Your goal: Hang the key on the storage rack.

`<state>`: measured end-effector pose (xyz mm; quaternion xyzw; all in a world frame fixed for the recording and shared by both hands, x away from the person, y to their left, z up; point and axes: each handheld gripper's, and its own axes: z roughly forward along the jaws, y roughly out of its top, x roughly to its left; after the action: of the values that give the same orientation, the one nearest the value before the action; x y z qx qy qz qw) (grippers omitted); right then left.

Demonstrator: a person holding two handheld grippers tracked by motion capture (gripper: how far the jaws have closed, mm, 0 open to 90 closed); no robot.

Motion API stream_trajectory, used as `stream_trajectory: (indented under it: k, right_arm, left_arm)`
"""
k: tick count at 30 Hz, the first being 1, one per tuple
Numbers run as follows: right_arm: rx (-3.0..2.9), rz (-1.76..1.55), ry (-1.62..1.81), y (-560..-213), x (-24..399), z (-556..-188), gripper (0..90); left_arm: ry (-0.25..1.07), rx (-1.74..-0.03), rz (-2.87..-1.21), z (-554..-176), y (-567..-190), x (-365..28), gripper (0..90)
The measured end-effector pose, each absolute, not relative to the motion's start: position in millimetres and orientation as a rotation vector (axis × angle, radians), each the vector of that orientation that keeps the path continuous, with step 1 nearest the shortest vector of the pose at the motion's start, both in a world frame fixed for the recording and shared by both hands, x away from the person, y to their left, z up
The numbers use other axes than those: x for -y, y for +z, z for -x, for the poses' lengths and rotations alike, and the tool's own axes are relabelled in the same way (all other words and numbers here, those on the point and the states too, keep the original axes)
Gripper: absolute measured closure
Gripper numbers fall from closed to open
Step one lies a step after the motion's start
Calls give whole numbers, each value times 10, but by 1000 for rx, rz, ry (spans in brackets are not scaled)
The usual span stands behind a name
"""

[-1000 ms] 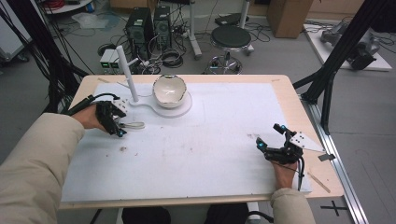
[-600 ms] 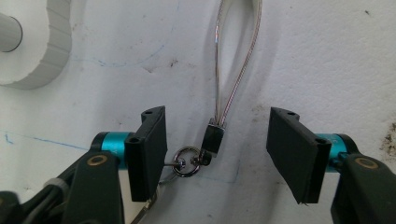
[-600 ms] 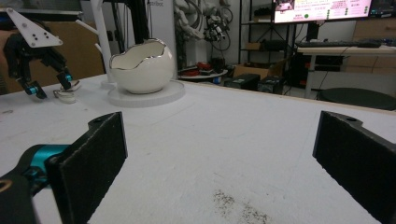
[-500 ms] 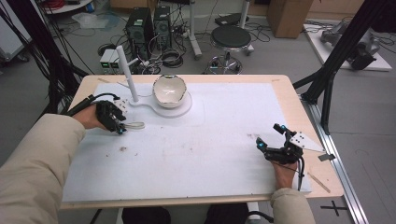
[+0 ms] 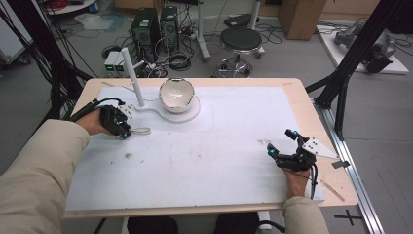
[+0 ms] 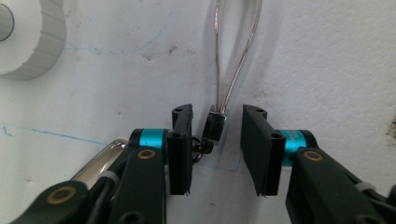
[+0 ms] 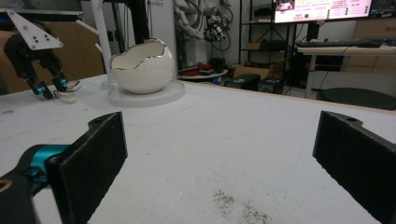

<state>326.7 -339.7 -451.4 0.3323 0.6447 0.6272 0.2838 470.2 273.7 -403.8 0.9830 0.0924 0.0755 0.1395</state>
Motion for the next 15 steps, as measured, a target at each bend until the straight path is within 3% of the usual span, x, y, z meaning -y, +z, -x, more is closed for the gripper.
stream_trajectory:
  k: [5, 15]
  right_arm:
    - [-1726, -890, 1678, -4514, 3399, -3267, 20]
    - [-1724, -896, 1678, -4514, 3399, -3266, 20]
  left_arm:
    - [212, -291, -2845, -4695, -4034, -2746, 773]
    - [205, -298, -2848, -4672, -4016, -2744, 816]
